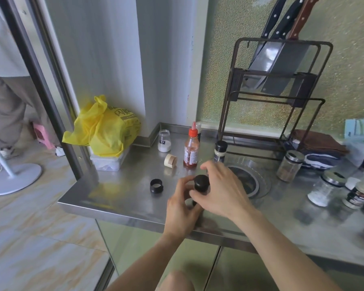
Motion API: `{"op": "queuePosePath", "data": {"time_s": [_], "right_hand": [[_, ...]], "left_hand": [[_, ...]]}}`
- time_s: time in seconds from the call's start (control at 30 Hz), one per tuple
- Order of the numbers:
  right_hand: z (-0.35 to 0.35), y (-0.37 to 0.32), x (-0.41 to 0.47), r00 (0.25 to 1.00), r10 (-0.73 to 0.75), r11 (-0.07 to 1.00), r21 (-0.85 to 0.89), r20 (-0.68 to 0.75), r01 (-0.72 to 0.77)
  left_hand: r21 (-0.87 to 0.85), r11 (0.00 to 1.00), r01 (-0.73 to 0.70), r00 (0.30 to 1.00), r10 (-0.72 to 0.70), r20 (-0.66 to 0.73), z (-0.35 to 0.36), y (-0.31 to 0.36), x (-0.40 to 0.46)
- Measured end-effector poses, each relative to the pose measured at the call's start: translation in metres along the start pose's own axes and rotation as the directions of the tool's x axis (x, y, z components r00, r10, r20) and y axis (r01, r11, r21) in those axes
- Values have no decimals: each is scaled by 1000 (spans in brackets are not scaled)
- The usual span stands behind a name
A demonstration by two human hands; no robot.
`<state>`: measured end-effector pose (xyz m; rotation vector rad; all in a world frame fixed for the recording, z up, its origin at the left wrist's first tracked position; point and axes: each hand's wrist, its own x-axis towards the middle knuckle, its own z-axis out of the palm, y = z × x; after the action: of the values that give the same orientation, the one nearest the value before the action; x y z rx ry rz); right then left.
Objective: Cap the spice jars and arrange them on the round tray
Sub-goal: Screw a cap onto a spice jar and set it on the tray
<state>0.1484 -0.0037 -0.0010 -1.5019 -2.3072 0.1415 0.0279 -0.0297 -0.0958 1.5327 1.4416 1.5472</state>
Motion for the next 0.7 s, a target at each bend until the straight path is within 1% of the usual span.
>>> {"op": "queuePosePath", "data": {"time_s": [0.07,0.1,0.17,0.23,0.27,0.33,0.4,0.5,0.6,0.7], "right_hand": [[2,-2,-2,1000,-6,1000,-6,12,6],[1,-2,-3,1000,7,999,-31,-14,-8],[-2,-2,-4,999,27,1000,-5,-40,-27],[-2,-3,-6,1000,6,1000,17,17,-7],[-2,-4,-6,1000,10,1000,0,24,-10],[-5,-3,-6,998,57,998,-34,-40,-59],[-6,-4,-7,993,90,996,11,-75,-89],[-5,-4,-6,998,60,996,71,-2,-59],[-4,0,-3,995,92,994,57,-33,-90],[1,2,-4,998,61,993,99,9,-62]], "left_hand": [[-3,1000,1,1000,-1,-4,0,-1,0],[-5,1000,-7,1000,7,-7,-1,-1,0],[6,1000,-5,1000,5,-7,0,0,0],[11,1000,19,1000,-18,-13,0,0,-1],[12,1000,21,1000,-21,-15,-1,1,-2],[13,1000,15,1000,-15,-12,0,0,-1],[9,1000,13,1000,-13,-18,1,-2,-1],[43,999,9,1000,-8,-21,0,-2,0],[12,1000,29,999,-28,-16,0,-3,-1],[31,998,55,998,-55,-25,1,-4,-1]]}}
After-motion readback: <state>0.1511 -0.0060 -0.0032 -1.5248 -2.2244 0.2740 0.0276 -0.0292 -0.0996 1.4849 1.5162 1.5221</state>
